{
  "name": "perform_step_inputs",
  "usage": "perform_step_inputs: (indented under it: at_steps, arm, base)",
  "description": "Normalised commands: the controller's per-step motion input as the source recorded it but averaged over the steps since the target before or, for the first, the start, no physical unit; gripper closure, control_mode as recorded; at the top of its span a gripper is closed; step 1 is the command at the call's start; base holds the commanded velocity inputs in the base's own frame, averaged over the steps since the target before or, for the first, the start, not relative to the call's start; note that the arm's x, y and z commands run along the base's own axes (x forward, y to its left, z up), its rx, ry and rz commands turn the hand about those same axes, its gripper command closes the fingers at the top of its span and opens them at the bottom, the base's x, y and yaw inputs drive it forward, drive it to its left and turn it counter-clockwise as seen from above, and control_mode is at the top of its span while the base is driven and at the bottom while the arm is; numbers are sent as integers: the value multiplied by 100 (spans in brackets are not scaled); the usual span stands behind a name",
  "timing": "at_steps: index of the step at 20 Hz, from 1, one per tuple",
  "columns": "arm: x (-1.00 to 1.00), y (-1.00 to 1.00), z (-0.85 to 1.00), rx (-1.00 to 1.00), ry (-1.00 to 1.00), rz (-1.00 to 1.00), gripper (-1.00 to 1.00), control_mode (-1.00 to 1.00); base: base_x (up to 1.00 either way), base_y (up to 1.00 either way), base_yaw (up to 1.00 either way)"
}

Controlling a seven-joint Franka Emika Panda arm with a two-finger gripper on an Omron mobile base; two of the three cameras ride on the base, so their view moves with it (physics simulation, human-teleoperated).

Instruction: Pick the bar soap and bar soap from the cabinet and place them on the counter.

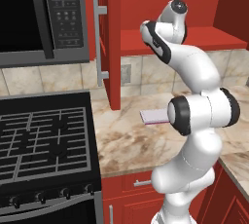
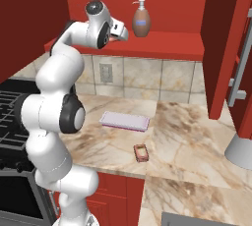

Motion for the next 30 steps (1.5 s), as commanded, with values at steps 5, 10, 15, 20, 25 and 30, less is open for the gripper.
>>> perform_step_inputs:
  at_steps: [5,10,15,20,25,30]
  arm:
    - [11,0,-13,0,2,0,-100,-100]
    - [3,0,-15,0,0,0,-100,-100]
    - [0,0,-13,0,0,0,100,-100]
    - [0,-2,-12,0,0,0,100,-100]
    - [-22,-3,-1,2,0,0,100,-100]
    - [-39,0,0,3,0,0,100,-100]
  base:
    - [0,0,0]
    - [0,0,0]
    - [0,0,0]
    - [0,0,0]
    - [0,0,0]
    - [0,0,0]
